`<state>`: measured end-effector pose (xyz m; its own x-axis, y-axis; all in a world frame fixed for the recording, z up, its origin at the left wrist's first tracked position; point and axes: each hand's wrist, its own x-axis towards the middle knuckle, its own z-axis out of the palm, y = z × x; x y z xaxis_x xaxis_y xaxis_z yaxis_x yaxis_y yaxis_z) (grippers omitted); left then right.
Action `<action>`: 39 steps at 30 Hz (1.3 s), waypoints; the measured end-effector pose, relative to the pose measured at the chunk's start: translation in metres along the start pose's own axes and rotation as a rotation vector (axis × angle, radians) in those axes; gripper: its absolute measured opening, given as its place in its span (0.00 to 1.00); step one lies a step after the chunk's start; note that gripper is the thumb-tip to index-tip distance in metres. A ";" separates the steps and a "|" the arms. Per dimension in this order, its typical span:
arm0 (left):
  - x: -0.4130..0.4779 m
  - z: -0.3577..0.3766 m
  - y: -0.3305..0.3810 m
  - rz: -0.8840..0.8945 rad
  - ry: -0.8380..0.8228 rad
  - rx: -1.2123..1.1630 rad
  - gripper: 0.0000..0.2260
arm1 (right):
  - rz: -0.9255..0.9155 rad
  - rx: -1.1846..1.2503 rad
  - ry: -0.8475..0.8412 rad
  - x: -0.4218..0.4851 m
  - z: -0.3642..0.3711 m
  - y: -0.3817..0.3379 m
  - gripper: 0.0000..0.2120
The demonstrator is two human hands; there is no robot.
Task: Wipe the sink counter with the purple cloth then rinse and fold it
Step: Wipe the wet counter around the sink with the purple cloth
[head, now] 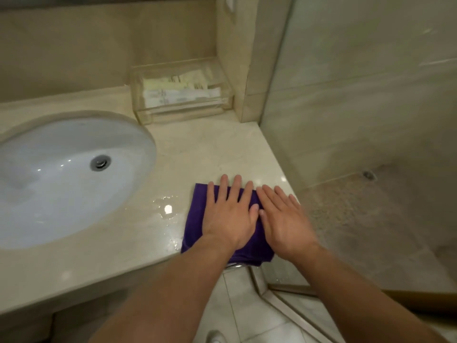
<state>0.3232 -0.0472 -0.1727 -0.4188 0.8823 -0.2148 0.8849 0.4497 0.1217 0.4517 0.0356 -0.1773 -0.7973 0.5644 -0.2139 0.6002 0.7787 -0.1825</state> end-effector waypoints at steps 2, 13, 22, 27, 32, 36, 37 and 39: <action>0.001 -0.004 0.012 0.004 -0.042 -0.018 0.27 | 0.003 0.017 0.054 -0.005 -0.006 0.008 0.31; -0.024 -0.062 -0.049 0.007 -0.015 -0.027 0.13 | 0.005 0.175 -0.008 0.024 -0.063 -0.046 0.15; -0.069 -0.123 -0.177 -0.193 -0.207 -0.509 0.08 | -0.113 0.305 -0.292 0.085 -0.131 -0.165 0.16; -0.101 -0.165 -0.265 -0.369 0.023 -1.118 0.11 | -0.179 0.401 -0.356 0.123 -0.187 -0.255 0.14; -0.098 -0.182 -0.368 -0.836 0.027 -1.500 0.23 | -0.195 0.587 -0.330 0.166 -0.214 -0.346 0.15; -0.074 -0.181 -0.402 -0.747 -0.190 -2.095 0.26 | -0.179 0.900 -0.317 0.194 -0.211 -0.404 0.14; -0.066 -0.182 -0.401 -0.707 -0.167 -2.202 0.24 | -0.170 0.986 -0.283 0.199 -0.207 -0.415 0.13; -0.049 -0.188 -0.398 -0.740 -0.050 -2.369 0.19 | -0.130 1.012 -0.176 0.210 -0.189 -0.435 0.10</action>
<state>-0.0465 -0.2435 -0.0287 -0.3767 0.6020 -0.7040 -0.9068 -0.0843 0.4131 0.0109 -0.1325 0.0383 -0.8879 0.3812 -0.2574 0.3478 0.1901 -0.9181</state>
